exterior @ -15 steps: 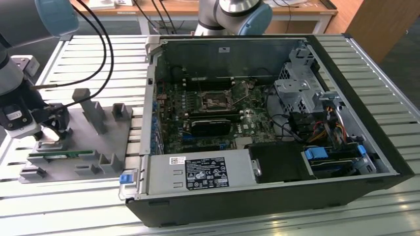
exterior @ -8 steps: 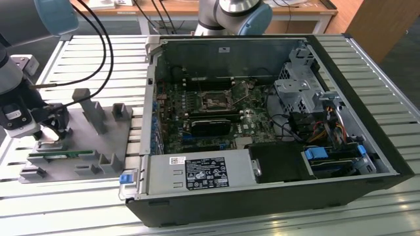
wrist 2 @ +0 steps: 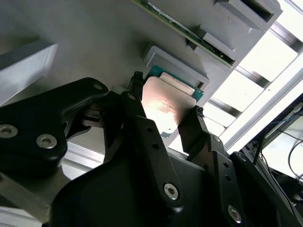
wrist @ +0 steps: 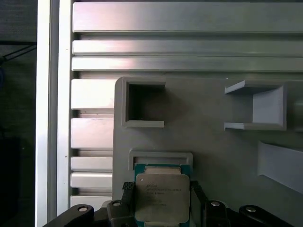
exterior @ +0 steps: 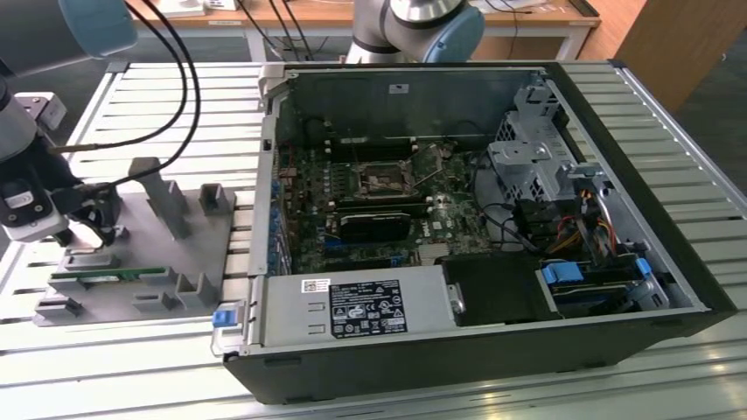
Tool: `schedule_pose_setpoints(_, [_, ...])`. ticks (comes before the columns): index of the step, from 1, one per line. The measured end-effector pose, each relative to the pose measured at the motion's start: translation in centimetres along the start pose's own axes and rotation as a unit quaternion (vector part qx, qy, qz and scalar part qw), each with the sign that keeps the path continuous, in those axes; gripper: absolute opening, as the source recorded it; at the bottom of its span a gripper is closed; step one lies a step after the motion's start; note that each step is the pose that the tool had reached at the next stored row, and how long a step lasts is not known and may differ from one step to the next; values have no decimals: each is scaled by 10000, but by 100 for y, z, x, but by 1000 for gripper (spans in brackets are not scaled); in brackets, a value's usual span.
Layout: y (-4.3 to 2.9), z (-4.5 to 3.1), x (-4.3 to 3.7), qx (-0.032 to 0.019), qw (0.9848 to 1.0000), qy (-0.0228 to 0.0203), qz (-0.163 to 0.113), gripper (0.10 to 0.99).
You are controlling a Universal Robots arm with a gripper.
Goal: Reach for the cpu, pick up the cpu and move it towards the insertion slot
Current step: 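Pick up the cpu and move it towards the insertion slot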
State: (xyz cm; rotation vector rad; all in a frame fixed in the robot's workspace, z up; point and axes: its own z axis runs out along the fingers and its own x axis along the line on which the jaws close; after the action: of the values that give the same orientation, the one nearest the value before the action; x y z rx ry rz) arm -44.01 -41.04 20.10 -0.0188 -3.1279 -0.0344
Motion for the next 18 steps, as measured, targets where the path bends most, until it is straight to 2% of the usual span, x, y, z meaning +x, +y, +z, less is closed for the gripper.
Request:
schedule_pose_setpoints(5, [1, -48, 1, 0, 10000, 0, 0, 545])
schedule_pose_setpoints(18, [3, -113, 1, 0, 10000, 0, 0, 545])
